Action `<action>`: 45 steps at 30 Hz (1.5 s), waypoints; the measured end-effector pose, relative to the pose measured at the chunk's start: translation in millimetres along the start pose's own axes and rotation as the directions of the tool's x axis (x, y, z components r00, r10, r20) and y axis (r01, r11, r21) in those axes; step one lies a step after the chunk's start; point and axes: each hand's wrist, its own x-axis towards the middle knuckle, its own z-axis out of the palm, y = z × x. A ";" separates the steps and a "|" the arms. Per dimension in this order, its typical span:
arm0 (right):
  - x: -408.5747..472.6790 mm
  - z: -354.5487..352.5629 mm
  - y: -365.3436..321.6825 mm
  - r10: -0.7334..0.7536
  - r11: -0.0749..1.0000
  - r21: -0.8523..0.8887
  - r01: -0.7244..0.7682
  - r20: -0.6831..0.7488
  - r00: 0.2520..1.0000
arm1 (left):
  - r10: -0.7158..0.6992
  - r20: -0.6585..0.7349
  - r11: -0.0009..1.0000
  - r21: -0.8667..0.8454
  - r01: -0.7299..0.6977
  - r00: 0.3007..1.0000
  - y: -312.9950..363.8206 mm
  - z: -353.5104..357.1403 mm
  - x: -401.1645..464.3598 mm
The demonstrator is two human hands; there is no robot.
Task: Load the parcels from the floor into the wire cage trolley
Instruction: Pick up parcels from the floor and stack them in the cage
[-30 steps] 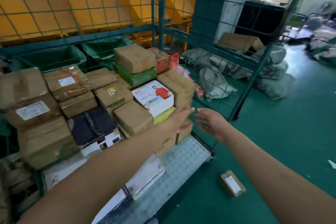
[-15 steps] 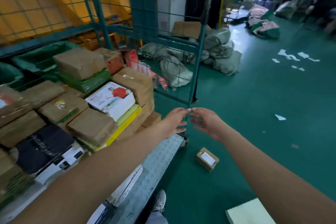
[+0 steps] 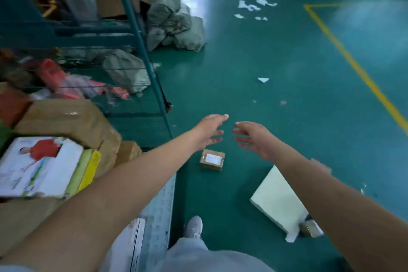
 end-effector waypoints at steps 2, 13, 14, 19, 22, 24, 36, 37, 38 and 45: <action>6.6 -16.3 1.9 0.020 0.999 0.051 -0.017 -0.070 0.997 | -0.014 0.069 0.999 0.053 0.010 0.998 8.2 12.2 23.2; -6.2 -109.0 52.4 0.219 0.926 0.376 -0.022 -0.490 0.844 | -0.159 0.383 0.957 0.288 0.046 0.910 23.1 109.4 115.1; -13.2 -120.5 62.4 0.247 0.911 0.412 -0.014 -0.517 0.819 | -0.184 0.418 0.945 0.323 0.043 0.890 21.5 126.9 119.3; -45.8 -168.0 105.2 0.374 0.841 0.541 0.018 -0.606 0.702 | -0.270 0.510 0.904 0.427 0.032 0.817 6.7 197.1 127.6; -67.3 -202.2 131.9 0.438 0.791 0.611 0.044 -0.615 0.656 | -0.323 0.536 0.873 0.487 0.027 0.780 -3.9 246.1 128.1; -79.2 -225.5 148.4 0.472 0.764 0.643 0.060 -0.619 0.628 | -0.351 0.537 0.855 0.518 0.029 0.767 -10.9 276.7 129.8; -90.1 -394.5 257.3 0.571 0.703 0.711 -0.039 -0.531 0.626 | -0.443 0.406 0.745 0.663 0.076 0.799 -78.5 439.0 177.2; -81.3 -407.1 265.8 0.574 0.712 0.699 -0.069 -0.523 0.630 | -0.445 0.389 0.741 0.666 0.088 0.807 -84.4 446.2 186.9; -68.0 -420.1 276.5 0.579 0.719 0.688 -0.102 -0.511 0.635 | -0.448 0.369 0.737 0.668 0.104 0.814 -92.6 453.2 199.8; 40.9 -458.1 355.7 0.590 0.777 0.545 -0.315 -0.457 0.666 | -0.480 0.256 0.688 0.703 0.179 0.839 -161.5 463.4 296.2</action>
